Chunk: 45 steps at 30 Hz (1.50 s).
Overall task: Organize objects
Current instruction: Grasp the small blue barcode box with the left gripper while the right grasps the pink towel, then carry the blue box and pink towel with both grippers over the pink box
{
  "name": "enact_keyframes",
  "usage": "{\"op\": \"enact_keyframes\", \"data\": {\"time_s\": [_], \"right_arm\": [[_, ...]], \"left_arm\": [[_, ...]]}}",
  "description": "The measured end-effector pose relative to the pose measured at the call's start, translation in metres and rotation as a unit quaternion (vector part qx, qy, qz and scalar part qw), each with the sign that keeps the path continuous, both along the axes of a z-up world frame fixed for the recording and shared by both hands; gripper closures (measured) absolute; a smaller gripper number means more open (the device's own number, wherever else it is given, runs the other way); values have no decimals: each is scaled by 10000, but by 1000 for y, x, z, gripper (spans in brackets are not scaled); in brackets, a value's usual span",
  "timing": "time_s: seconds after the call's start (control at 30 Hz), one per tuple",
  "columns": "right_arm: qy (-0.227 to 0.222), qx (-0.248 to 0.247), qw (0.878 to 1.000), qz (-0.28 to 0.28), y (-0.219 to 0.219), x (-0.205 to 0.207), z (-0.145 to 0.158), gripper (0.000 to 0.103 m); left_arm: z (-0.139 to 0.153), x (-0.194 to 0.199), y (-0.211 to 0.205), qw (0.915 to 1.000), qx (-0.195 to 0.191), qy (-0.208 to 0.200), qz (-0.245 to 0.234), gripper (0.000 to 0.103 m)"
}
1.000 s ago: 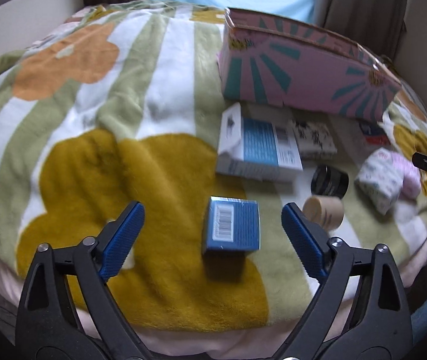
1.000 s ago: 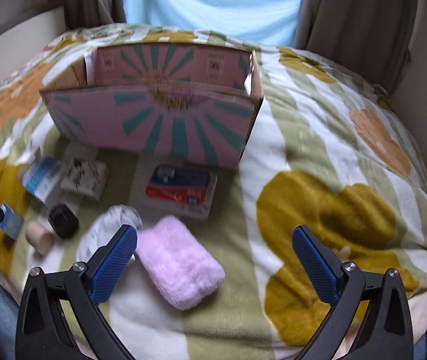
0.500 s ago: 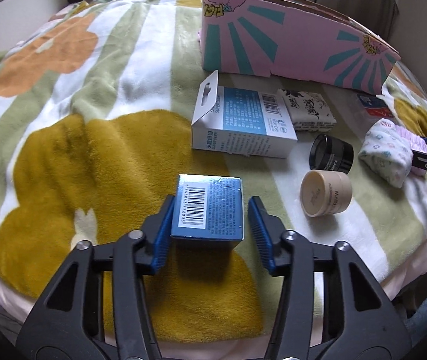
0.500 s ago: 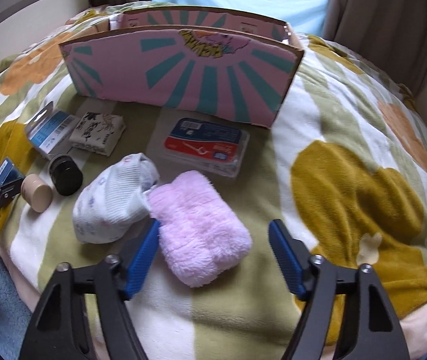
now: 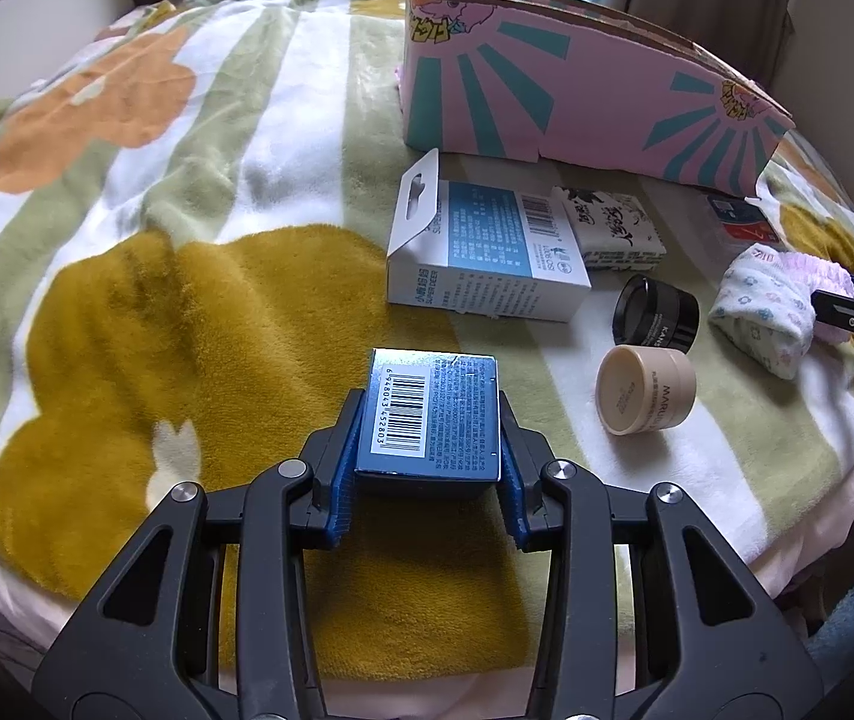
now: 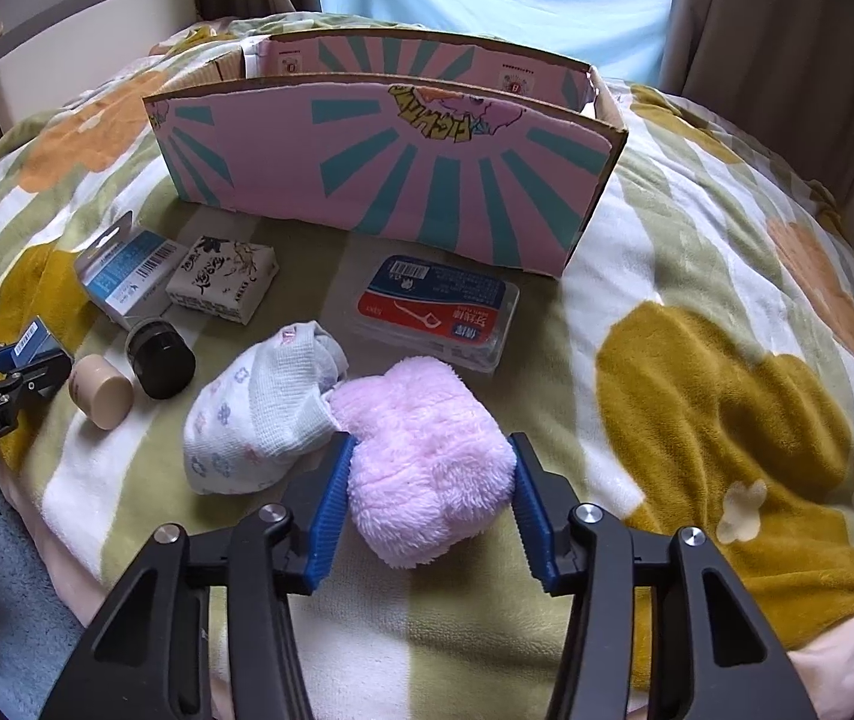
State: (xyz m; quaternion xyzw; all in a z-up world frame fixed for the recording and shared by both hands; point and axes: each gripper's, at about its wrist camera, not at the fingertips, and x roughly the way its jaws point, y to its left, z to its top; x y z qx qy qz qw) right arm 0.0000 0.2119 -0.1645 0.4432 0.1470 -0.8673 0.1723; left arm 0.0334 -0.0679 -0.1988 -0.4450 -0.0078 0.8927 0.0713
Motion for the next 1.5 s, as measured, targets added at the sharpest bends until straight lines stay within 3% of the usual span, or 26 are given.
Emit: {"op": "enact_keyframes", "data": {"time_s": [0.77, 1.13, 1.5], "right_arm": [[452, -313, 9980, -297, 14, -7, 50, 62], [919, -330, 9947, -310, 15, -28, 107, 62], [1484, -243, 9886, 42, -11, -69, 179, 62]], "left_arm": [[57, -11, 7, 9991, -23, 428, -47, 68], [124, -41, 11, 9942, -80, 1051, -209, 68], [206, -116, 27, 9861, -91, 1540, -618, 68]]}}
